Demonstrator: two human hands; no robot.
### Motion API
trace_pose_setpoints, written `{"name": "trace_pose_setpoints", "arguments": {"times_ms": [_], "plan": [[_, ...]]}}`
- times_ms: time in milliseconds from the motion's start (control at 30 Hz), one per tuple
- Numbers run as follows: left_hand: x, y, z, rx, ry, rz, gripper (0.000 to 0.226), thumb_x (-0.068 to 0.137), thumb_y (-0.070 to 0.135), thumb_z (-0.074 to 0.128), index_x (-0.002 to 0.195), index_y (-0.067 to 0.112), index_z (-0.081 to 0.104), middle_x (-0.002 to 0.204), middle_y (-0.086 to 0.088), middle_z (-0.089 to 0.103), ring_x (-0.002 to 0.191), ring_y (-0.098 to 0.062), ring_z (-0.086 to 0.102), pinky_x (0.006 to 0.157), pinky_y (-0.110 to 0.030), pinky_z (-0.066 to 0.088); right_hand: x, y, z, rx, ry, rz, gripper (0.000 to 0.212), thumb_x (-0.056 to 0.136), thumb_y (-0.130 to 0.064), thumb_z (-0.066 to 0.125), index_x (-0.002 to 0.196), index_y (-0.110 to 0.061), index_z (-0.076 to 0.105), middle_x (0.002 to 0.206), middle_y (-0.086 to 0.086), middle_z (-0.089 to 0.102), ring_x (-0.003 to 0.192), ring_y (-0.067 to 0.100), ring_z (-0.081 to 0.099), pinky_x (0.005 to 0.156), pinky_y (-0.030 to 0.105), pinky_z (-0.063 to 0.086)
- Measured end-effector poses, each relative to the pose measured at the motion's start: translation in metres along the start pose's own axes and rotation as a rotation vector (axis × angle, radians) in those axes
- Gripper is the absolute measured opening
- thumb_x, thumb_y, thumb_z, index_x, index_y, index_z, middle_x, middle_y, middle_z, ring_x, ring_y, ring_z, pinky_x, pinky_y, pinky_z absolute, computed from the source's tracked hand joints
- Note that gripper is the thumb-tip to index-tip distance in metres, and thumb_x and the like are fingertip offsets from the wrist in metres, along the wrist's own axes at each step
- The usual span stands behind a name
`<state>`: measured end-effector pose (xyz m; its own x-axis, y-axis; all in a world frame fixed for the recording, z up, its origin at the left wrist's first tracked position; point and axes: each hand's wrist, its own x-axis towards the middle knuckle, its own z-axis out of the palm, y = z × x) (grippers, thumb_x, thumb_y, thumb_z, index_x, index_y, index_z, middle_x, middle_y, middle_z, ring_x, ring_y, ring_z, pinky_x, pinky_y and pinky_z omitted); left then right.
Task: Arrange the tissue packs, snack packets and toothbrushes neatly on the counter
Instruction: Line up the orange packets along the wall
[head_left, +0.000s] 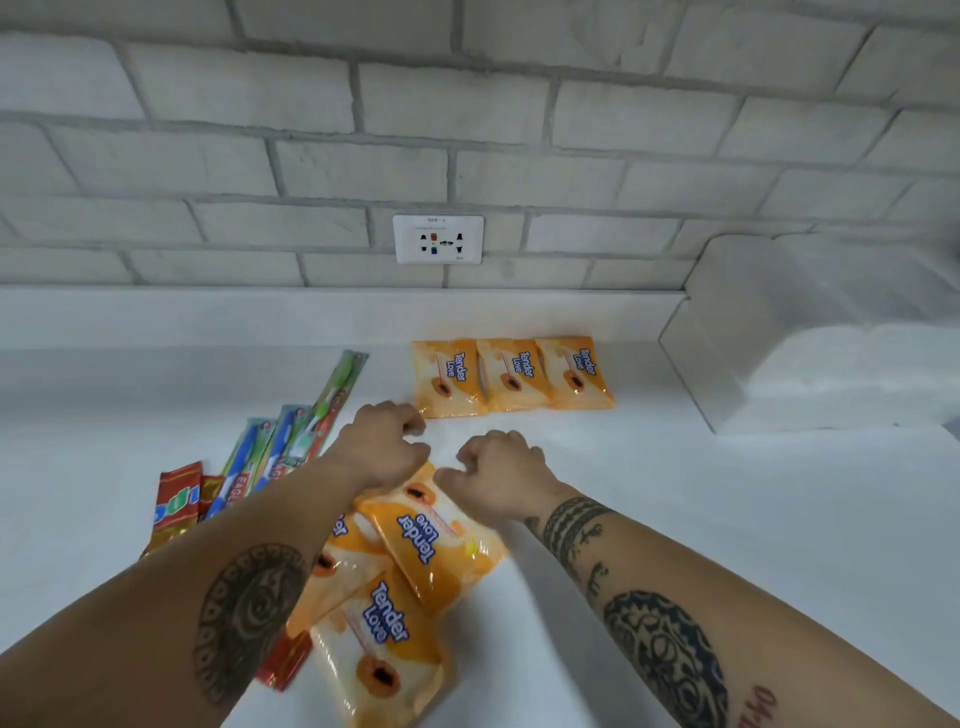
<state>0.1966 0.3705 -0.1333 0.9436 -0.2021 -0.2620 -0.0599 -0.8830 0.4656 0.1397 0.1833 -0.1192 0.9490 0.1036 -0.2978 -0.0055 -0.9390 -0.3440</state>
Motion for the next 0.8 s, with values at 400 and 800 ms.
{"name": "trace_pose_setpoints", "arguments": {"times_ms": [400,800], "plan": [[-0.056,0.001,0.013,0.131,-0.096,0.067,0.051,0.081,0.048,0.078,0.124,0.030,0.060,0.112,0.008,0.065,0.115,-0.022,0.060,0.089,-0.035,0.042,-0.038,-0.018,0.040,0.112,-0.035,0.117,0.081,0.075,-0.071,0.070,0.128,-0.014,0.053,0.124,0.007,0.051,0.123,0.028,0.044,0.098,0.045,0.047],[-0.052,0.060,0.002,-1.006,0.031,0.017,0.040,0.087,0.024,0.083,0.122,0.018,0.065,0.115,-0.004,0.074,0.100,-0.021,0.073,0.089,-0.039,0.060,-0.065,0.020,0.002,0.951,0.347,0.184,0.036,0.085,-0.031,0.081,0.113,-0.027,0.060,0.104,-0.010,0.073,0.091,0.009,0.073,0.084,0.037,0.061]]}}
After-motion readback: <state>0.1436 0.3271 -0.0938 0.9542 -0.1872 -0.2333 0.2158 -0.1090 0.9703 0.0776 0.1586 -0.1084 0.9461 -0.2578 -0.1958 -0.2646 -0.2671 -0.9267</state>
